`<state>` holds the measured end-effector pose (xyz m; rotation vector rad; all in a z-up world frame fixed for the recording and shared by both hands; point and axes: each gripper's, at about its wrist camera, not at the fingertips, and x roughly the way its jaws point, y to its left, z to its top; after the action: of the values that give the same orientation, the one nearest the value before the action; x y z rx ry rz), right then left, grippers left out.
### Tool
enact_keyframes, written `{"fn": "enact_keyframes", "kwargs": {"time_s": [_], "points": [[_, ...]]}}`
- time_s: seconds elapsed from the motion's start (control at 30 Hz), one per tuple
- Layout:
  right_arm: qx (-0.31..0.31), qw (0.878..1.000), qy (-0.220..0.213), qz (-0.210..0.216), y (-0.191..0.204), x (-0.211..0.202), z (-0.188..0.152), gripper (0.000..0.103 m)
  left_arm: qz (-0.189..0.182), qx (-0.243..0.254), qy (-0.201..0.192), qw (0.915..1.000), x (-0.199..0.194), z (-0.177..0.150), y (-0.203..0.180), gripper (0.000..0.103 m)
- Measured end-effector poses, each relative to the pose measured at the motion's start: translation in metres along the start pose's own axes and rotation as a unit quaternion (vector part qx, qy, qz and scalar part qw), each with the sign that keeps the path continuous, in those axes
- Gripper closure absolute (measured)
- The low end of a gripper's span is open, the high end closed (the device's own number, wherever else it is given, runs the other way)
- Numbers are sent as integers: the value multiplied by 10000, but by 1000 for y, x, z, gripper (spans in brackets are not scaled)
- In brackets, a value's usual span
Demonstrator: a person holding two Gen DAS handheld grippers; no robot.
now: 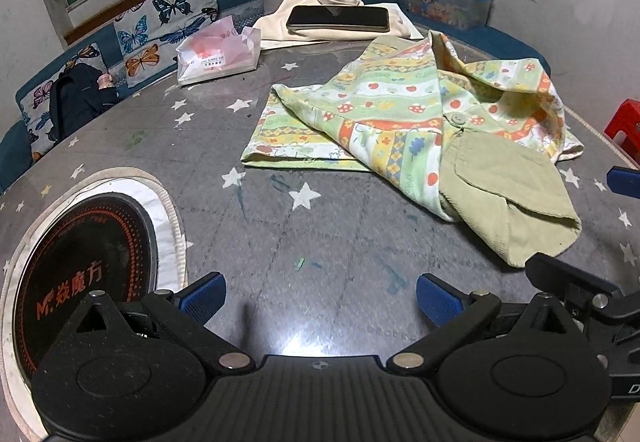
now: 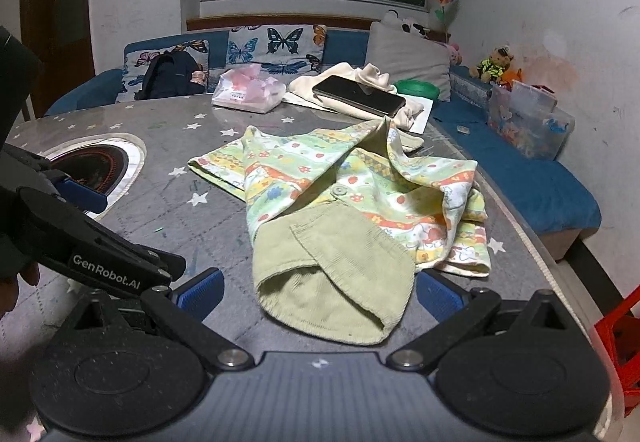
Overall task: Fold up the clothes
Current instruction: 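Move both grippers toward the green patterned shirt lying crumpled on the table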
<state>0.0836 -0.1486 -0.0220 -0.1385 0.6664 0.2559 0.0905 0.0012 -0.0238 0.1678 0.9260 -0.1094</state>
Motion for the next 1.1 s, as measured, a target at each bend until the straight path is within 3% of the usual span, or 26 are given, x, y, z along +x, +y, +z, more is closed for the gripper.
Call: {"fn": "enact_keyframes", "kwargs": {"time_s": [0.57, 1.03, 1.1], "points": [[120, 9996, 263, 43, -19, 31, 8, 0, 31, 102, 186, 9998, 27, 25, -10, 0], [586, 9975, 290, -272, -56, 50, 20, 1, -27, 146, 143, 9998, 41, 57, -16, 0], [659, 9969, 272, -330, -62, 52, 22, 6, -52, 117, 116, 9999, 42, 63, -17, 1]]}}
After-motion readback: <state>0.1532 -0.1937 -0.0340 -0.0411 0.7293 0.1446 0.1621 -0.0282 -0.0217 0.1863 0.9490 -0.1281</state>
